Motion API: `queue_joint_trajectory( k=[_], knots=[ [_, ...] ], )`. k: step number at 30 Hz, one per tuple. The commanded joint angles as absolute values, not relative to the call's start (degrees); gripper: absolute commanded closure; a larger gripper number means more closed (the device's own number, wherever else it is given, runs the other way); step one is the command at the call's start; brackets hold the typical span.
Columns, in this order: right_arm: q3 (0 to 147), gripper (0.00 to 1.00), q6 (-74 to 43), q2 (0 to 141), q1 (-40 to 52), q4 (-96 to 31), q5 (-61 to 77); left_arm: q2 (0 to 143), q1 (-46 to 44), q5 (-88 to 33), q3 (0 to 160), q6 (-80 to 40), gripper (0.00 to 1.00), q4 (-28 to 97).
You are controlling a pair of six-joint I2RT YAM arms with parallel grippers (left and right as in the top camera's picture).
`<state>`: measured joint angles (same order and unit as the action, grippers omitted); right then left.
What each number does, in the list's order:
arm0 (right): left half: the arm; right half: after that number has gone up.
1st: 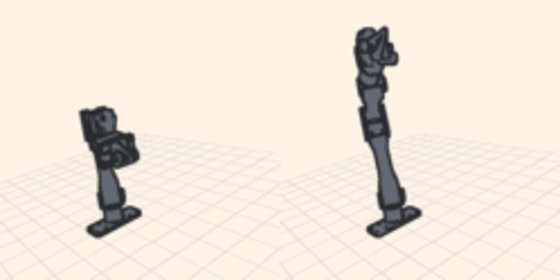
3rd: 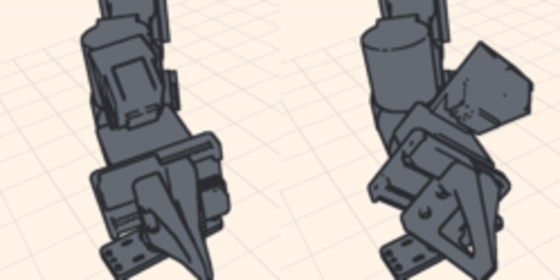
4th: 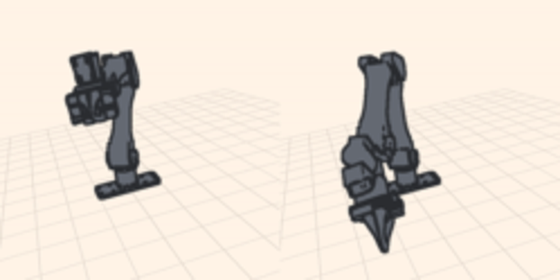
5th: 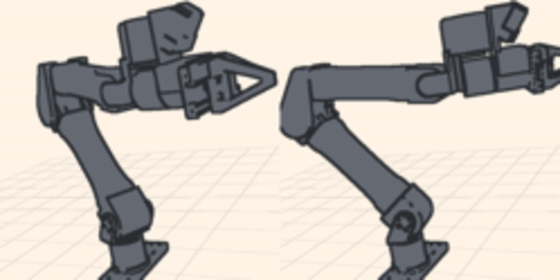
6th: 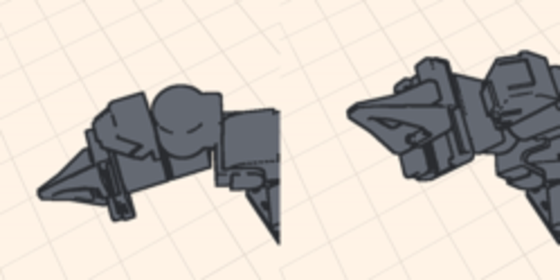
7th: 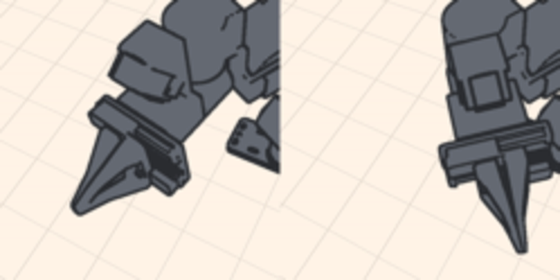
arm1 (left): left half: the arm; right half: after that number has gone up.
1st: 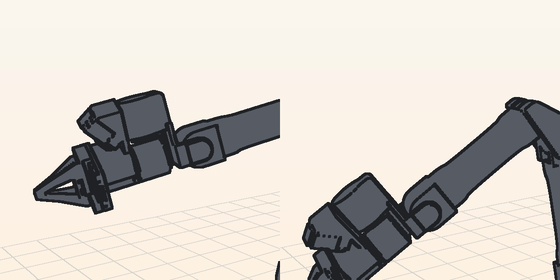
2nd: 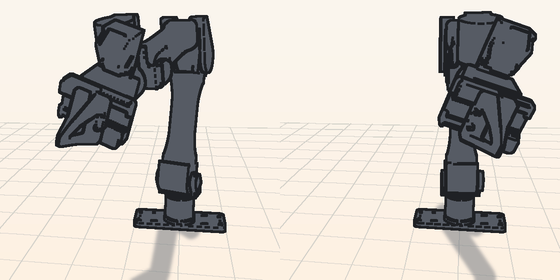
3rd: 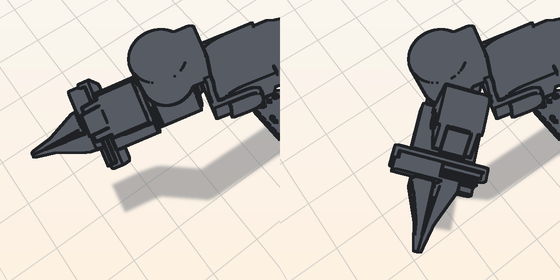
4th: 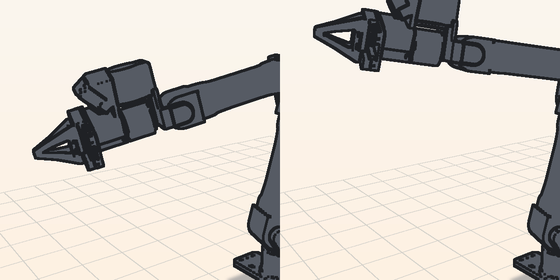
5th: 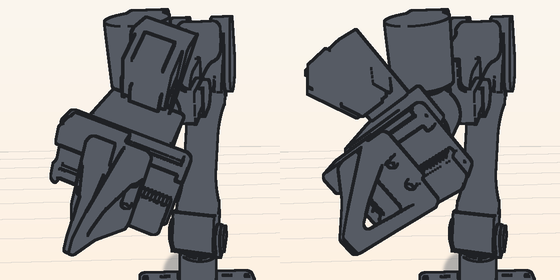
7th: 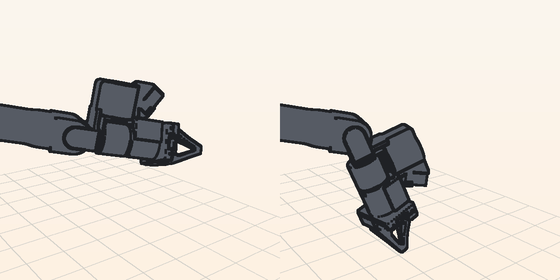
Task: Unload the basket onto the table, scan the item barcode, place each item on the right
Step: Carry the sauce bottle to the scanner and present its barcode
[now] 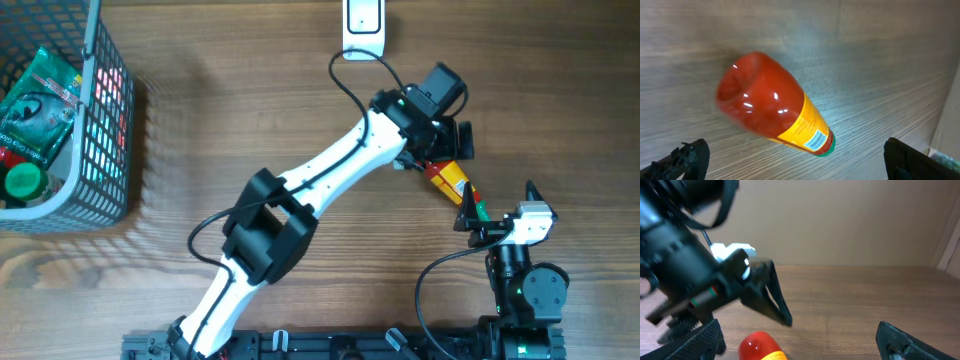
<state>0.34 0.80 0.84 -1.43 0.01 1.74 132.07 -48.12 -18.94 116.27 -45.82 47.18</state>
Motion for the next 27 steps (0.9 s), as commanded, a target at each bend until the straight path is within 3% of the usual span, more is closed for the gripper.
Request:
queue_joint_trajectory(
  k=[1, 16, 27],
  knots=[
    [0.32, 0.0, 1.5, 0.58, -1.1, 0.12, 2.68, 134.06, -48.56, -21.28, 115.77, -47.48, 0.0, 46.92],
    [0.32, 0.0, 1.5, 0.58, -1.1, 0.12, 2.68, 138.78, -49.19, -22.76, 115.77, -57.78, 0.05, 43.44],
    [0.32, 0.0, 1.5, 0.58, -1.1, 0.12, 2.68, 141.34, -48.07, -23.55, 115.77, -56.97, 0.53, 48.77]
  ],
)
